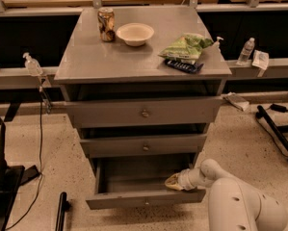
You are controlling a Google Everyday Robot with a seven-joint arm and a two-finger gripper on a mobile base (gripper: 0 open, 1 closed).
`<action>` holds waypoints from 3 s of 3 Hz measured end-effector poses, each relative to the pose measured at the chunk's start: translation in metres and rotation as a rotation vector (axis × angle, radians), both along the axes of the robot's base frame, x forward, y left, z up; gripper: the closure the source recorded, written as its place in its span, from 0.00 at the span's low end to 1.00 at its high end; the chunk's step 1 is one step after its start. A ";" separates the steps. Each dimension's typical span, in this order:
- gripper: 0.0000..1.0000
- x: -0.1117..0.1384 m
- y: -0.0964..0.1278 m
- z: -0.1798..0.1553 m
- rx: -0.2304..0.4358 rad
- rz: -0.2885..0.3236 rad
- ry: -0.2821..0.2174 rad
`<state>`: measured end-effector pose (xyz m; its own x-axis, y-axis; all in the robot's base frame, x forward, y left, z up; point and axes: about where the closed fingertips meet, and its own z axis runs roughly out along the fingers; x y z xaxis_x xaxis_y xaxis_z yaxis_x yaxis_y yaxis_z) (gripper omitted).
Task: Open bottom drawer
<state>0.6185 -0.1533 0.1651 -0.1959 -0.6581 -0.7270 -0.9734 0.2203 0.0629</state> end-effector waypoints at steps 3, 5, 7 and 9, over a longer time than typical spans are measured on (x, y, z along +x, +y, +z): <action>1.00 0.013 0.017 0.017 0.035 0.048 -0.084; 1.00 0.028 0.022 0.001 0.029 0.043 -0.068; 1.00 -0.006 0.021 -0.020 0.010 0.098 0.010; 1.00 -0.040 0.004 -0.011 -0.004 0.113 0.032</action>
Offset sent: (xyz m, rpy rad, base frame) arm 0.0279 0.0082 0.0324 0.0136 -0.1539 0.0307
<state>0.5790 -0.1492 0.1541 -0.1429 -0.6804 -0.7188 -0.9896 0.1094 0.0932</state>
